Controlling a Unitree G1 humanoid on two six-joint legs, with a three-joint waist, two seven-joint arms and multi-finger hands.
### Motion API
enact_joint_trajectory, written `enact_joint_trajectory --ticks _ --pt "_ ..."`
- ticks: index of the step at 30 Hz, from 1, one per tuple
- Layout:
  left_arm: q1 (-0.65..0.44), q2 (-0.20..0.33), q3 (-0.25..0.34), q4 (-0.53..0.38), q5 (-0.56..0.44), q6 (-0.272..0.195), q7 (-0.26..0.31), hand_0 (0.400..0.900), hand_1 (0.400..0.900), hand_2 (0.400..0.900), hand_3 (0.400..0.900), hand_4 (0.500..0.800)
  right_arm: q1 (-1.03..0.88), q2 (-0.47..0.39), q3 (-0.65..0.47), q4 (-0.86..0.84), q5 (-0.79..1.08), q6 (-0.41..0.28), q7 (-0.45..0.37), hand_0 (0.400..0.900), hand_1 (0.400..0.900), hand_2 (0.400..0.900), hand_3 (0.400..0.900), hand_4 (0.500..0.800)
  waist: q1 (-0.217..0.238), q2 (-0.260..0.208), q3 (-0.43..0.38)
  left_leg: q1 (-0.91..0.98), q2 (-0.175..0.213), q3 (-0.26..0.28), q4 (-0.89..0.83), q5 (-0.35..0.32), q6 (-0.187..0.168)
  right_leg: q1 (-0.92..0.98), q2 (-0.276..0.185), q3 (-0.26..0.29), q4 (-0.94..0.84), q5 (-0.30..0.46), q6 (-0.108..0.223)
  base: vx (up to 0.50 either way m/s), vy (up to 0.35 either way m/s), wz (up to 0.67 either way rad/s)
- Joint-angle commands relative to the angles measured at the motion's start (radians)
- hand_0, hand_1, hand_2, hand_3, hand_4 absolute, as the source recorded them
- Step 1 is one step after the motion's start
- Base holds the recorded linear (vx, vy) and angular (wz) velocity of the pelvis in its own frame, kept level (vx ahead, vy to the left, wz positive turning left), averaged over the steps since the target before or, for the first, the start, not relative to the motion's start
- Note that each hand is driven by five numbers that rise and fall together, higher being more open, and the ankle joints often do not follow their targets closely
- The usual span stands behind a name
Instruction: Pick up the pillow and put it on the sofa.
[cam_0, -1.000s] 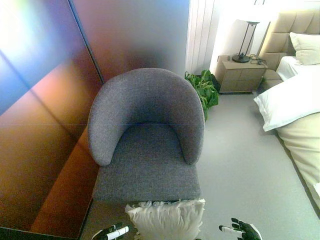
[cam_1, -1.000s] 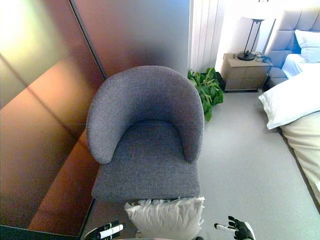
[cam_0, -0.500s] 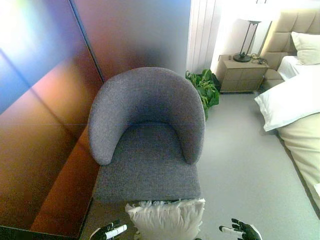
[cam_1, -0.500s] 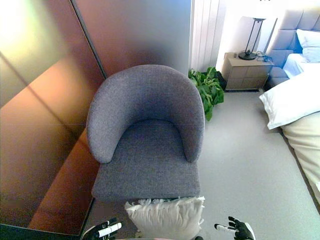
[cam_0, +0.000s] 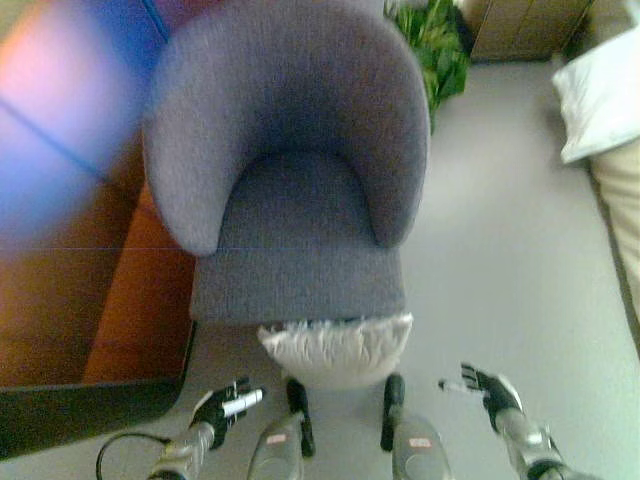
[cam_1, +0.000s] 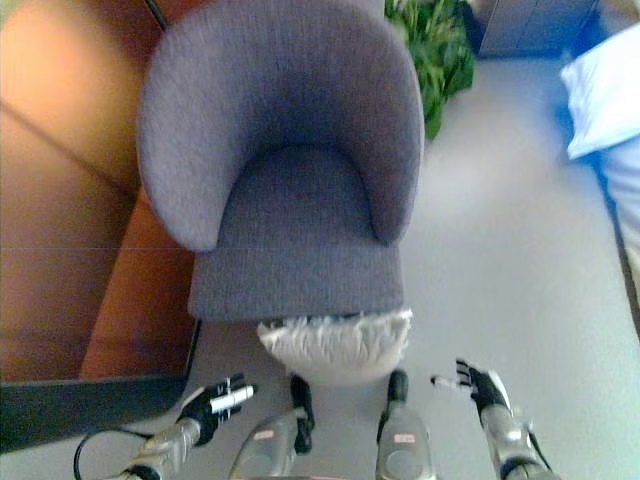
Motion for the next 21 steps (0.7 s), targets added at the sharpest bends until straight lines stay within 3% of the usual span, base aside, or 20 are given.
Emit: enact_joint_trajectory --ticks 1,9,19,20,21 --pt "-0.005 0.104 -0.043 -0.023 -0.066 -0.032 0.023 0.900 0.900 0.900 0.900 0.800 -0.089 -0.026 0.074 -0.076 0.041 -0.065 -0.021 0.900 0.900 0.900 0.900 0.800 -0.016 -0.037 0.019 -0.128 -0.053 -0.023 0.150 -0.076 0.024 -0.077 -0.008 0.046 0.037 -0.045 -0.009 -0.17 -0.077 0.13" --pt "-0.073 0.160 -0.093 -0.072 -0.103 -0.036 0.028 0.900 0.900 0.900 0.900 0.800 -0.314 -0.118 0.157 -0.120 0.071 -0.070 0.018 0.900 0.900 0.900 0.900 0.800 0.018 -0.019 0.097 -0.388 -0.072 -0.051 0.312 -0.092 0.033 -0.339 -0.023 0.045 0.224 -0.064 -0.023 -0.12 -0.107 0.17" --pt "-0.070 0.155 -0.126 -0.126 -0.163 -0.051 0.069 0.900 0.900 0.900 0.900 0.800 -0.505 -0.187 0.231 -0.151 0.091 -0.031 0.032 0.900 0.900 0.900 0.900 0.800 0.048 0.045 0.097 -0.637 -0.078 -0.071 0.437 -0.096 0.045 -0.622 -0.018 0.071 0.432 -0.108 -0.062 -0.06 -0.016 0.09" --pt "-0.060 0.154 -0.127 -0.139 -0.169 -0.051 0.076 0.900 0.900 0.900 0.900 0.800 -0.526 -0.195 0.233 -0.158 0.096 -0.023 0.040 0.900 0.900 0.900 0.900 0.800 0.051 0.052 0.097 -0.666 -0.078 -0.071 0.457 -0.101 0.047 -0.655 -0.018 0.076 0.463 -0.117 -0.067 0.06 0.015 0.09" --pt "-0.049 0.153 -0.130 -0.143 -0.172 -0.052 0.075 0.900 0.900 0.900 0.900 0.800 -0.538 -0.203 0.239 -0.168 0.109 -0.011 0.046 0.900 0.900 0.900 0.900 0.800 0.050 0.057 0.097 -0.674 -0.080 -0.076 0.499 -0.148 0.038 -0.666 -0.019 0.089 0.506 -0.160 -0.059 0.06 0.019 0.10"
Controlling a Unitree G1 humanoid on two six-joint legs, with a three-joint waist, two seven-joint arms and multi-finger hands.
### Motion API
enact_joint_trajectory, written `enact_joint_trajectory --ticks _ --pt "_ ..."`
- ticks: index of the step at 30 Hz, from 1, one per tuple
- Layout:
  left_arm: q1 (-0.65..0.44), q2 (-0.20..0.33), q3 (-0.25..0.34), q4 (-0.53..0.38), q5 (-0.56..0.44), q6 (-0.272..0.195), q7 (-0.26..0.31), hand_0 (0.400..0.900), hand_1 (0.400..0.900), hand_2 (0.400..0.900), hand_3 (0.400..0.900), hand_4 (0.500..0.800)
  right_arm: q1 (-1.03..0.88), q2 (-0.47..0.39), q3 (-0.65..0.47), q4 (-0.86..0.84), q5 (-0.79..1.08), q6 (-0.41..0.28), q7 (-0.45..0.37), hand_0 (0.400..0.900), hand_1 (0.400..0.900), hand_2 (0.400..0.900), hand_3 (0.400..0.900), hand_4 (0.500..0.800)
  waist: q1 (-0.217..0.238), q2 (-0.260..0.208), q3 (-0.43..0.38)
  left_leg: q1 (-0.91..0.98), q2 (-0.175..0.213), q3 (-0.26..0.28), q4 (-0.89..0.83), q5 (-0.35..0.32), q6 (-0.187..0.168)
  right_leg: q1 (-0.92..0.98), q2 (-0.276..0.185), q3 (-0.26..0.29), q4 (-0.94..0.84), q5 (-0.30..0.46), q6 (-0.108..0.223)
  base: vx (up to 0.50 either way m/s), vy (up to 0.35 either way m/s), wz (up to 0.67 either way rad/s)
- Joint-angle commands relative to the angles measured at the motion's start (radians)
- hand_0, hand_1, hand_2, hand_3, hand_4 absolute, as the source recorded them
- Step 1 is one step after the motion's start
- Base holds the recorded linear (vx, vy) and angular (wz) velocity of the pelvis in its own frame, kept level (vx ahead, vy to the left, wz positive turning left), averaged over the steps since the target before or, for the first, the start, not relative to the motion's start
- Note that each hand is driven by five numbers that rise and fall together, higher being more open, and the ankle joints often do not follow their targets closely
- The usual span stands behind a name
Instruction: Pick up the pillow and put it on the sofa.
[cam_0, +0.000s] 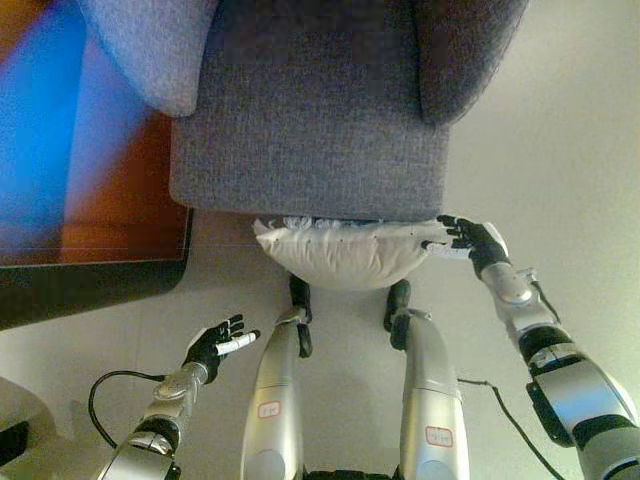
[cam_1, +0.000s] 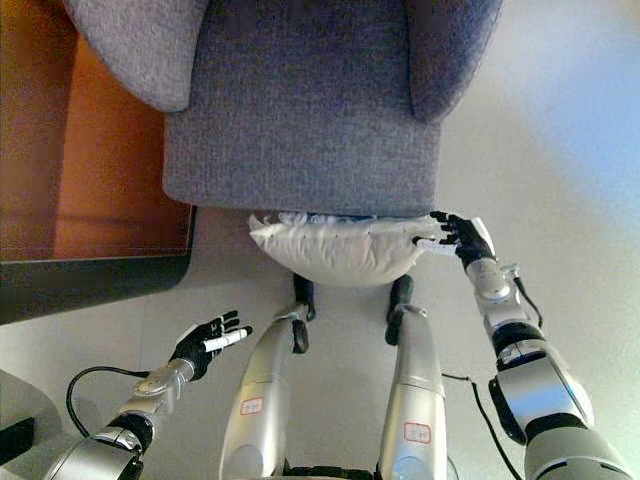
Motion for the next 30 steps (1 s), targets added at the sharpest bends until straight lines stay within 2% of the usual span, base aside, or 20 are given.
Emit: enact_joint_trajectory --ticks 1,10,21,22,23,24,25,30 --pt "0.066 0.059 -0.016 -0.027 -0.071 -0.035 0.031 0.900 0.900 0.900 0.900 0.800 -0.061 -0.050 0.028 -0.085 0.045 -0.017 0.024 0.900 0.900 0.900 0.900 0.800 0.007 0.050 0.003 -0.087 -0.057 0.039 0.143 -0.145 0.056 -0.048 0.037 0.030 0.002 -0.027 0.009 0.08 0.022 0.10" --pt "0.110 0.048 -0.018 -0.077 -0.097 -0.065 0.022 0.900 0.900 0.900 0.900 0.800 -0.113 -0.059 0.022 -0.087 0.102 0.022 0.061 0.900 0.900 0.900 0.900 0.800 0.017 0.085 0.003 -0.162 -0.064 0.048 0.201 -0.158 0.058 -0.140 0.042 0.039 0.101 -0.060 -0.006 -0.01 0.027 0.07" --pt "0.137 0.031 -0.040 -0.120 -0.134 -0.087 -0.001 0.900 0.900 0.900 0.900 0.800 -0.147 -0.080 0.008 -0.014 0.116 0.043 0.115 0.900 0.900 0.900 0.900 0.800 0.016 0.126 0.003 -0.129 -0.082 0.060 0.162 -0.143 0.045 -0.132 0.045 0.040 0.085 -0.063 -0.014 0.00 0.057 0.02" --pt "0.138 0.030 -0.043 -0.121 -0.140 -0.090 -0.001 0.900 0.900 0.900 0.900 0.800 -0.151 -0.082 0.008 -0.009 0.120 0.044 0.122 0.776 0.776 0.776 0.776 0.726 0.016 0.130 0.003 -0.127 -0.082 0.062 0.159 -0.142 0.044 -0.131 0.046 0.040 0.083 -0.063 -0.014 -0.01 0.045 0.01" --pt "0.139 0.029 -0.045 -0.123 -0.143 -0.092 -0.002 0.900 0.900 0.900 0.900 0.800 -0.155 -0.083 0.010 -0.006 0.121 0.045 0.127 0.714 0.714 0.714 0.714 0.688 0.016 0.132 0.003 -0.127 -0.084 0.063 0.159 -0.142 0.042 -0.132 0.046 0.040 0.083 -0.063 -0.015 -0.01 0.044 0.01" --pt "0.140 0.029 -0.046 -0.123 -0.146 -0.093 -0.006 0.900 0.900 0.900 0.900 0.800 -0.160 -0.083 0.013 -0.004 0.124 0.050 0.130 0.494 0.494 0.494 0.494 0.556 0.017 0.135 0.003 -0.128 -0.085 0.064 0.158 -0.141 0.041 -0.133 0.047 0.040 0.084 -0.064 -0.015 -0.02 0.037 0.01" --pt "0.139 0.029 -0.049 -0.127 -0.148 -0.092 -0.004 0.900 0.900 0.900 0.900 0.800 -0.161 -0.082 0.014 -0.005 0.127 0.054 0.133 0.400 0.400 0.400 0.400 0.500 0.017 0.137 0.003 -0.126 -0.086 0.066 0.153 -0.140 0.040 -0.132 0.048 0.041 0.079 -0.065 -0.016 -0.02 0.032 0.01" --pt "0.140 0.027 -0.054 -0.129 -0.166 -0.102 -0.008 0.900 0.900 0.900 0.900 0.800 -0.174 -0.087 0.026 0.002 0.135 0.065 0.144 0.400 0.400 0.400 0.400 0.500 0.017 0.144 0.003 -0.117 -0.088 0.070 0.137 -0.135 0.036 -0.131 0.052 0.041 0.067 -0.065 -0.017 -0.01 0.035 -0.01"
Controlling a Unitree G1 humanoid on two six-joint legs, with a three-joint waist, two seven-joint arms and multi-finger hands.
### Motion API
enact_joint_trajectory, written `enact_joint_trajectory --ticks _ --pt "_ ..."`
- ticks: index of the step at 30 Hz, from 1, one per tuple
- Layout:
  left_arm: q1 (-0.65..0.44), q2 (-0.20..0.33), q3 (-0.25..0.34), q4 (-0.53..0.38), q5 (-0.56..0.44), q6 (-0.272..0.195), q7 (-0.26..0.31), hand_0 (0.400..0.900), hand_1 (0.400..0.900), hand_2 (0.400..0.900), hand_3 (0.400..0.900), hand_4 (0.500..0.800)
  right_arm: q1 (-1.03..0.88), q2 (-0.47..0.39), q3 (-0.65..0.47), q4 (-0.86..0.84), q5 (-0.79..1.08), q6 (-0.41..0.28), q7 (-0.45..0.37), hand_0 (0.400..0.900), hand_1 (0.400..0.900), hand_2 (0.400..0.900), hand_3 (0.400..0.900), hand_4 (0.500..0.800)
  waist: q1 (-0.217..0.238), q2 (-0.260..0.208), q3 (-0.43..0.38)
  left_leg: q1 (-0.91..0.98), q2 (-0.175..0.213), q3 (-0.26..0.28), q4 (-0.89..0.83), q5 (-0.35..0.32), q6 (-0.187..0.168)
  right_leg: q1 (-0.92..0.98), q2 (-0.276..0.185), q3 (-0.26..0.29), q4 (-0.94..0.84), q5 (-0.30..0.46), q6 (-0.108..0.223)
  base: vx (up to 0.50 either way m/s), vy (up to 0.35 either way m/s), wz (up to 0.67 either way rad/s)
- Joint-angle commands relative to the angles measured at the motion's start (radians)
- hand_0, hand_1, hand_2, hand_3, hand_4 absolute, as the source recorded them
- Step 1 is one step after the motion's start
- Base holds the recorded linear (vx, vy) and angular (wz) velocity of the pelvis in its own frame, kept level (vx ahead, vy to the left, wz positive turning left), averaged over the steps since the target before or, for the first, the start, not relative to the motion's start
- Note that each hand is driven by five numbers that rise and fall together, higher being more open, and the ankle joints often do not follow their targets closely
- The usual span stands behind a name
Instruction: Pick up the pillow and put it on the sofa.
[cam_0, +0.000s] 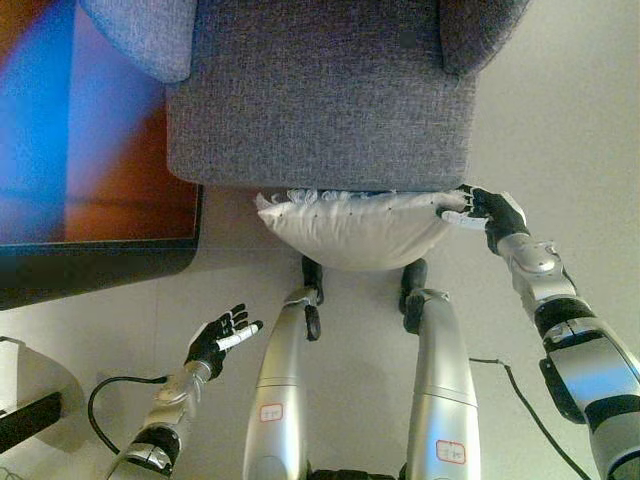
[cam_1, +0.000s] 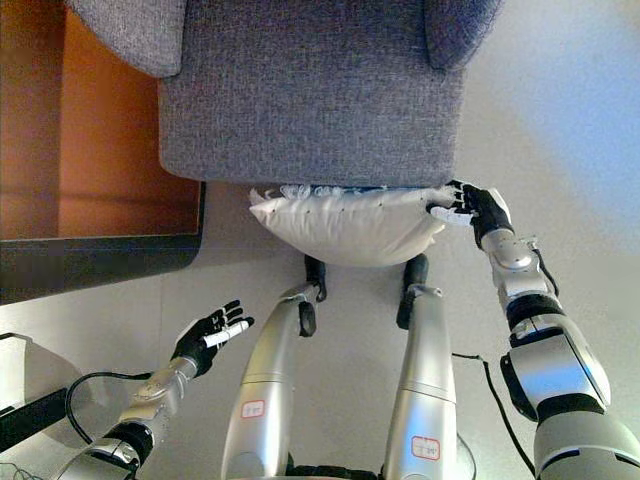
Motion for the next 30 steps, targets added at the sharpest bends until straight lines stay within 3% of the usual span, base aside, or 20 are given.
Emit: enact_joint_trajectory --ticks 1,18,24,26,30 --pt "0.067 0.025 -0.017 -0.012 -0.050 -0.044 -0.002 0.900 0.900 0.900 0.900 0.800 -0.066 -0.035 0.032 -0.012 0.012 -0.033 0.068 0.400 0.400 0.400 0.400 0.500 0.002 0.104 0.002 -0.003 -0.048 0.081 0.090 -0.129 0.041 0.032 0.048 -0.031 -0.049 -0.050 -0.007 -0.01 0.030 0.02" --pt "0.063 0.022 -0.034 -0.031 -0.068 -0.045 -0.003 0.900 0.900 0.900 0.900 0.800 -0.078 -0.039 0.036 0.006 0.003 -0.022 0.085 0.400 0.400 0.400 0.400 0.500 0.001 0.105 0.002 0.036 -0.046 0.088 0.066 -0.124 0.036 0.073 0.053 -0.032 -0.091 -0.045 -0.007 0.00 0.000 0.00" --pt "0.063 0.027 -0.021 -0.024 -0.052 -0.034 -0.011 0.900 0.900 0.900 0.900 0.800 -0.030 -0.019 0.036 -0.004 -0.023 -0.043 0.080 0.400 0.400 0.400 0.400 0.500 -0.002 0.077 0.002 0.114 -0.041 0.084 0.037 -0.120 0.035 0.171 0.060 -0.037 -0.152 -0.035 -0.001 -0.02 -0.002 -0.03" --pt "0.057 0.026 -0.010 -0.013 -0.041 -0.035 -0.014 0.900 0.900 0.900 0.900 0.800 -0.025 -0.011 0.034 -0.004 -0.026 -0.052 0.075 0.400 0.400 0.400 0.400 0.500 -0.001 0.066 0.002 0.134 -0.038 0.091 0.003 -0.082 0.042 0.198 0.062 -0.051 -0.202 0.009 -0.007 -0.11 -0.004 -0.07" --pt "0.054 0.022 0.014 0.020 0.005 -0.019 -0.016 0.900 0.900 0.900 0.900 0.800 0.028 0.019 0.021 -0.011 -0.059 -0.071 0.066 0.400 0.400 0.400 0.400 0.500 -0.002 0.025 0.002 0.253 -0.042 0.086 -0.044 -0.083 0.039 0.342 0.054 -0.076 -0.283 0.022 0.003 -0.01 -0.009 -0.04"
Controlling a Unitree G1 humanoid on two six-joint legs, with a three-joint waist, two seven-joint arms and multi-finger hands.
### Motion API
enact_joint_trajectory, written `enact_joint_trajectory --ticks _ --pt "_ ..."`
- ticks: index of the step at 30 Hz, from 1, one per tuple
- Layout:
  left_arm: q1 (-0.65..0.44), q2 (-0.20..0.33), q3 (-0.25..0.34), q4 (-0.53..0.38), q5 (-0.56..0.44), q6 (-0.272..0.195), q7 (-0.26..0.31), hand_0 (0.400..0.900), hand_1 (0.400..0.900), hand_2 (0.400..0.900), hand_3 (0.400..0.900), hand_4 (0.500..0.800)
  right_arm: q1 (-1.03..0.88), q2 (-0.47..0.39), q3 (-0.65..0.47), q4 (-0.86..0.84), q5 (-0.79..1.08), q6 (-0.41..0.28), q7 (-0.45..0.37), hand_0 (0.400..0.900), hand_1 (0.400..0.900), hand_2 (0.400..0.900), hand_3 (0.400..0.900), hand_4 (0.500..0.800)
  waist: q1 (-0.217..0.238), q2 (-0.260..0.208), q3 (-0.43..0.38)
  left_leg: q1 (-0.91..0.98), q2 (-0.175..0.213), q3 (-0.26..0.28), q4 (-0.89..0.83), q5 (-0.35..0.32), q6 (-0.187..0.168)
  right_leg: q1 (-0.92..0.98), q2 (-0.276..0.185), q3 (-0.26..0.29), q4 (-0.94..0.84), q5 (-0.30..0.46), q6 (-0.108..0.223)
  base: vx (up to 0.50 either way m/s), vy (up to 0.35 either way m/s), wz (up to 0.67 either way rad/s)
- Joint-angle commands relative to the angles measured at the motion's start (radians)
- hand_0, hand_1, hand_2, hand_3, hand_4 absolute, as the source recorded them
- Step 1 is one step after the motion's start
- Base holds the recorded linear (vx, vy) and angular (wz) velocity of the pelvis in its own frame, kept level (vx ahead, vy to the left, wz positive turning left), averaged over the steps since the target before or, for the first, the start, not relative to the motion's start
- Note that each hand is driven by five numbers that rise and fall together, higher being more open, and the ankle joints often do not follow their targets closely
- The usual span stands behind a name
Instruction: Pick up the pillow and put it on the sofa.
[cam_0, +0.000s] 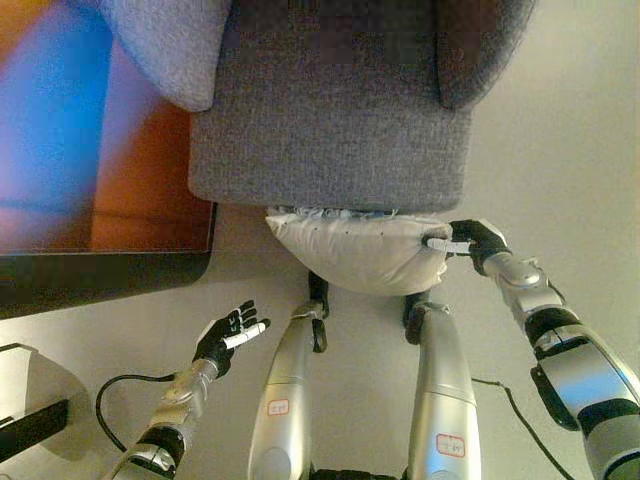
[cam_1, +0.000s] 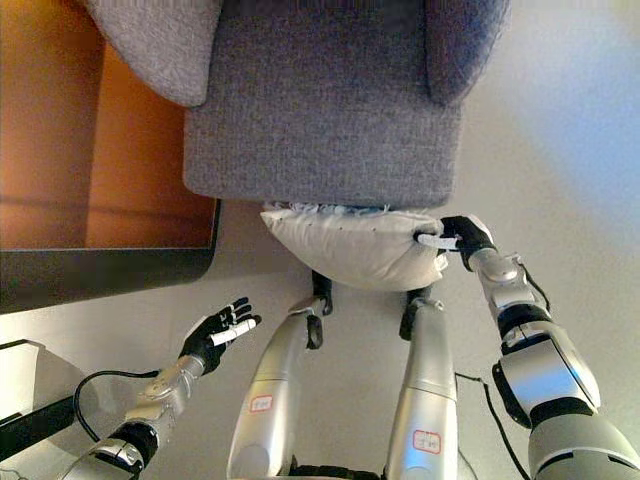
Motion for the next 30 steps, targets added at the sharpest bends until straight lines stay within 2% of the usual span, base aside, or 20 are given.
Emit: enact_joint_trajectory --ticks 1,4,5,10,14,18,20,24,25,26,30 --pt "0.048 0.039 0.055 0.045 0.046 -0.001 -0.003 0.900 0.900 0.900 0.900 0.800 -0.037 -0.034 -0.026 -0.030 -0.018 -0.111 0.009 0.400 0.400 0.400 0.400 0.500 -0.004 -0.001 0.004 0.084 -0.054 0.087 0.064 -0.113 0.051 0.177 0.048 -0.052 -0.210 0.038 0.003 0.01 0.003 -0.06" --pt "0.048 0.045 0.078 0.076 0.090 0.027 -0.012 0.900 0.900 0.900 0.900 0.800 0.008 -0.031 -0.029 -0.055 -0.050 -0.119 0.008 0.400 0.400 0.400 0.400 0.500 0.003 -0.040 -0.001 0.191 -0.058 0.079 0.010 -0.110 0.053 0.301 0.040 -0.077 -0.279 0.047 0.015 0.04 0.004 -0.07" --pt "0.054 0.047 0.087 0.091 0.111 0.042 -0.010 0.900 0.900 0.900 0.900 0.800 0.039 -0.033 -0.028 -0.078 -0.050 -0.114 0.010 0.400 0.400 0.400 0.400 0.500 0.008 -0.060 -0.028 0.230 -0.057 0.078 -0.020 -0.108 0.053 0.346 0.039 -0.089 -0.314 0.051 0.022 0.15 -0.012 -0.10" --pt "0.108 0.055 0.149 0.164 0.191 0.087 -0.016 0.900 0.900 0.900 0.900 0.800 0.198 -0.060 -0.040 -0.282 -0.116 -0.037 0.039 0.400 0.400 0.400 0.400 0.500 0.008 -0.141 -0.159 0.430 -0.042 0.095 -0.188 -0.085 0.050 0.569 0.035 -0.127 -0.496 0.083 0.062 0.21 0.017 -0.19" --pt "0.152 0.048 0.196 0.192 0.235 0.118 -0.012 0.900 0.900 0.900 0.900 0.800 0.285 -0.094 -0.048 -0.426 -0.185 0.010 0.094 0.400 0.400 0.400 0.400 0.500 0.002 -0.182 -0.251 0.555 -0.025 0.117 -0.289 -0.074 0.046 0.709 0.034 -0.149 -0.609 0.109 0.093 0.21 0.020 -0.31" --pt "0.175 0.047 0.236 0.205 0.266 0.180 -0.011 0.900 0.900 0.900 0.900 0.800 0.328 -0.159 -0.043 -0.630 -0.266 0.073 0.165 0.400 0.400 0.400 0.400 0.500 -0.015 -0.217 -0.333 0.653 0.001 0.146 -0.341 -0.077 0.047 0.795 0.029 -0.156 -0.663 0.132 0.121 0.14 0.032 -0.25" --pt "0.180 0.045 0.246 0.215 0.280 0.202 -0.003 0.900 0.900 0.900 0.900 0.800 0.318 -0.197 -0.037 -0.713 -0.283 0.100 0.212 0.400 0.400 0.400 0.400 0.500 -0.023 -0.229 -0.370 0.688 0.014 0.156 -0.357 -0.080 0.046 0.822 0.032 -0.159 -0.673 0.132 0.125 0.14 0.015 -0.20" --pt "0.183 0.042 0.256 0.236 0.300 0.219 -0.003 0.900 0.900 0.900 0.900 0.800 0.237 -0.274 -0.006 -0.801 -0.299 0.090 0.278 0.400 0.400 0.400 0.400 0.500 -0.030 -0.249 -0.420 0.723 0.026 0.169 -0.372 -0.082 0.045 0.851 0.034 -0.155 -0.693 0.135 0.128 0.07 0.006 -0.17" --pt "0.184 0.040 0.257 0.246 0.301 0.224 0.001 0.900 0.900 0.900 0.900 0.800 0.170 -0.311 0.017 -0.823 -0.287 0.079 0.310 0.400 0.400 0.400 0.400 0.500 -0.030 -0.256 -0.437 0.737 0.032 0.174 -0.380 -0.083 0.043 0.863 0.031 -0.157 -0.703 0.138 0.132 0.01 0.008 -0.15" --pt "0.184 0.039 0.258 0.247 0.302 0.224 0.001 0.900 0.900 0.900 0.900 0.800 0.163 -0.313 0.021 -0.822 -0.290 0.073 0.313 0.400 0.400 0.400 0.400 0.500 -0.031 -0.256 -0.439 0.738 0.032 0.175 -0.382 -0.082 0.043 0.863 0.031 -0.156 -0.705 0.139 0.132 0.02 0.010 -0.19" --pt "0.185 0.042 0.257 0.261 0.303 0.238 0.002 0.900 0.900 0.900 0.900 0.800 -0.058 -0.386 0.116 -0.833 -0.255 0.078 0.357 0.400 0.400 0.400 0.400 0.500 -0.027 -0.264 -0.469 0.762 0.041 0.182 -0.398 -0.080 0.037 0.877 0.030 -0.154 -0.713 0.141 0.138 0.01 0.010 -0.13"
